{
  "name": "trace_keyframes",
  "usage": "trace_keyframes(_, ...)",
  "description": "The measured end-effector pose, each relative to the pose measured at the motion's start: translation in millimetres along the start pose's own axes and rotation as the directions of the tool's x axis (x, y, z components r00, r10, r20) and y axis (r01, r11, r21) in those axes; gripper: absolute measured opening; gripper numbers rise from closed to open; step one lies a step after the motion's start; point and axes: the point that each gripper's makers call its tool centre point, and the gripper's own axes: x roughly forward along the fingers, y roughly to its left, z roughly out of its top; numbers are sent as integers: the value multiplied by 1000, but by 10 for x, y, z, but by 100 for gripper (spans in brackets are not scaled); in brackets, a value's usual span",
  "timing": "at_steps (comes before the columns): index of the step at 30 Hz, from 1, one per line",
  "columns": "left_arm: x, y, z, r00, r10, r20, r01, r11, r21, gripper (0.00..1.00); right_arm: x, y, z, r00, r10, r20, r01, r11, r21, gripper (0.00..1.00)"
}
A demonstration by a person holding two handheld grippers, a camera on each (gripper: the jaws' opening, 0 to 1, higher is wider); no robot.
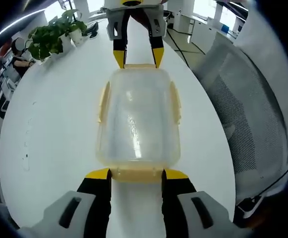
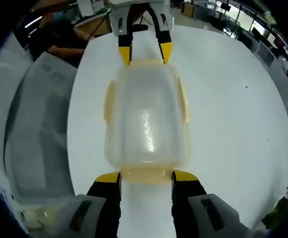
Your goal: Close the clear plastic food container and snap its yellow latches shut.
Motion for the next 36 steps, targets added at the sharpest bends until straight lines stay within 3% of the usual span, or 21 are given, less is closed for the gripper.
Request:
trace_keyframes(11,46,-14,46,999,-35,5,35,999,-16,39,2,0,-68,1000,26,-5,-26,1000,6,38)
trace_keyframes(23,68,-17,22,1000,-10,1,10,1000,-9,39,21,0,-73,1000,9,5,-8,1000,-18,39)
trace_keyframes(27,99,-54,-74,999,-19,-31,17,999,-47,36,20,11,-78,1000,-2,1,2,1000,-30,39)
trace_keyframes(31,86,-42,-142,999,7,-46,-10,998,-56,46,23,28,-150,999,-4,-32,3,999,-41,40)
trace_keyframes(36,44,-83,-217,999,7,-52,-12,995,-102,47,-26,49,-214,999,-11,-33,11,1000,-18,45)
